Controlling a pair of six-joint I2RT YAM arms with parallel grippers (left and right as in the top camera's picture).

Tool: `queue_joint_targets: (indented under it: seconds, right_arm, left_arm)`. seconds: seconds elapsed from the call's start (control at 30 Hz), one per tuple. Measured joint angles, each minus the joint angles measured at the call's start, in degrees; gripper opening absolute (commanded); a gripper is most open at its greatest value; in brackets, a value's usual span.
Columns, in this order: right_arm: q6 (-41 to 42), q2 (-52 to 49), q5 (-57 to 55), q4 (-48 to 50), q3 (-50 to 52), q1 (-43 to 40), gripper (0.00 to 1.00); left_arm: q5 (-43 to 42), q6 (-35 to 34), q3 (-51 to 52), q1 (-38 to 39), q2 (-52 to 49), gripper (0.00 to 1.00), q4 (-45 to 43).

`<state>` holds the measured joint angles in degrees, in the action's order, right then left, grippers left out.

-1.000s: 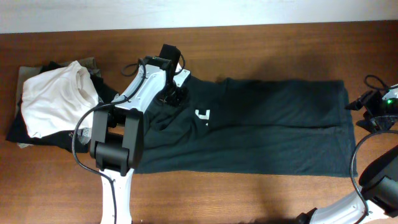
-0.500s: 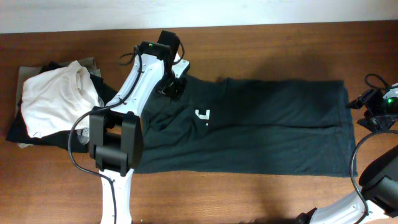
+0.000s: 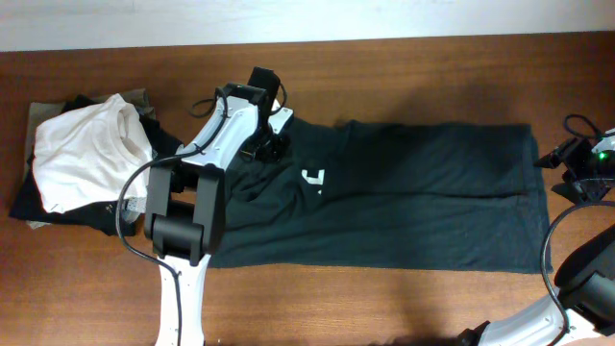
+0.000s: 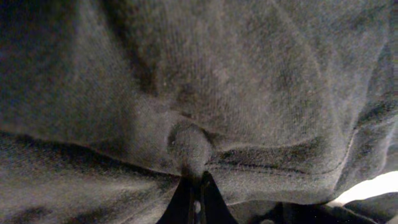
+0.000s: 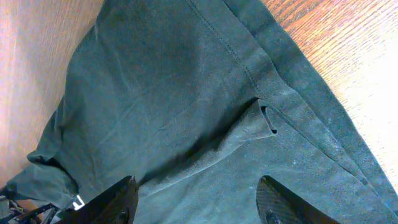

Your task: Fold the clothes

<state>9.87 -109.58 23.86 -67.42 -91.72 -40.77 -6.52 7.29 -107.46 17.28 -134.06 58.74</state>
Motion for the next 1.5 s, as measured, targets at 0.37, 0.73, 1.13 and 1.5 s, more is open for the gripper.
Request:
queue_joint_targets:
  seconds: [0.37, 0.73, 1.13, 1.5]
  right_arm:
    - [-0.02, 0.0, 0.0, -0.02, 0.0, 0.0, 0.65]
    - [-0.02, 0.0, 0.0, -0.09, 0.0, 0.0, 0.66]
    - [0.04, 0.0, 0.0, 0.87, 0.0, 0.0, 0.72]
    - [6.73, 0.24, -9.55, 2.54, 5.16, -0.2, 0.34]
  left_arm:
    - [-0.94, -0.66, -6.82, 0.02, -0.55, 0.34, 6.78]
    - [0.13, -0.76, -7.15, -0.02, -3.82, 0.38, 8.33]
    - [0.35, -0.66, -24.15, 0.0, -5.27, 0.0, 19.74]
    - [6.43, -0.74, -27.23, -3.89, -5.29, 0.04, 27.23]
